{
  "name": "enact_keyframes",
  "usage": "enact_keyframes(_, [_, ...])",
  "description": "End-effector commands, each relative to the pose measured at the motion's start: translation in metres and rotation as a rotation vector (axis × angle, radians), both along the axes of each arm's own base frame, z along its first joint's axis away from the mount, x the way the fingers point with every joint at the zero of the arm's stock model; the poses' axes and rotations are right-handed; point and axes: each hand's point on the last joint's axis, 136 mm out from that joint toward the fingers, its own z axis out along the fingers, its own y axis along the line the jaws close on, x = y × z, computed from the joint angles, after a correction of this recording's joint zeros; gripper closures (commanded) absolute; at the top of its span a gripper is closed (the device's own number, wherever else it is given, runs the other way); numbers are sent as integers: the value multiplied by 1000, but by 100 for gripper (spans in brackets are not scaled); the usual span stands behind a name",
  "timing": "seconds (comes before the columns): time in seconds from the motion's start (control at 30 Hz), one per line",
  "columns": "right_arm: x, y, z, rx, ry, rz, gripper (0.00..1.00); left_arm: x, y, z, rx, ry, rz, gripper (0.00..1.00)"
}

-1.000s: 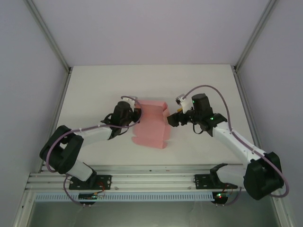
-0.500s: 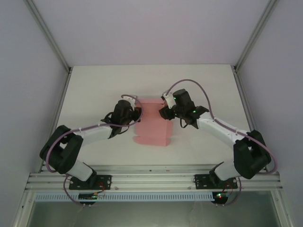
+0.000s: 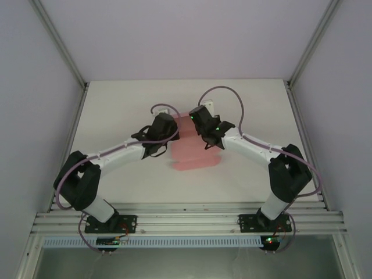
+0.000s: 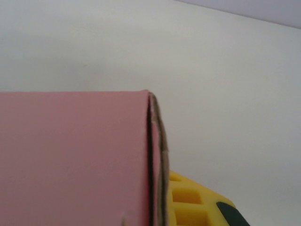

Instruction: Assemble paper box

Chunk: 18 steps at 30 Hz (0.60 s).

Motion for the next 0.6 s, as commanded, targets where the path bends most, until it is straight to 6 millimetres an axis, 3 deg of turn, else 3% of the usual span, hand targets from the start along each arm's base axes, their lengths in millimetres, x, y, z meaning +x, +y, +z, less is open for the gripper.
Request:
enact_keyframes(0.0, [-18, -138, 21, -393, -72, -489, 100, -17, 136, -39, 352, 127, 496, 100])
enact_keyframes(0.13, [-20, -149, 32, -471, -90, -531, 99, -18, 146, -37, 429, 147, 527, 100])
enact_keyframes(0.37, [-9, -127, 14, -346, -52, -415, 99, -1, 114, -33, 375, 141, 386, 100])
enact_keyframes(0.47, [-3, -95, -1, -166, -18, -244, 90, 16, 66, -22, 265, 47, 148, 100])
enact_keyframes(0.57, [-4, -37, -7, 92, -3, 40, 65, 19, 16, -11, 90, -38, -77, 100])
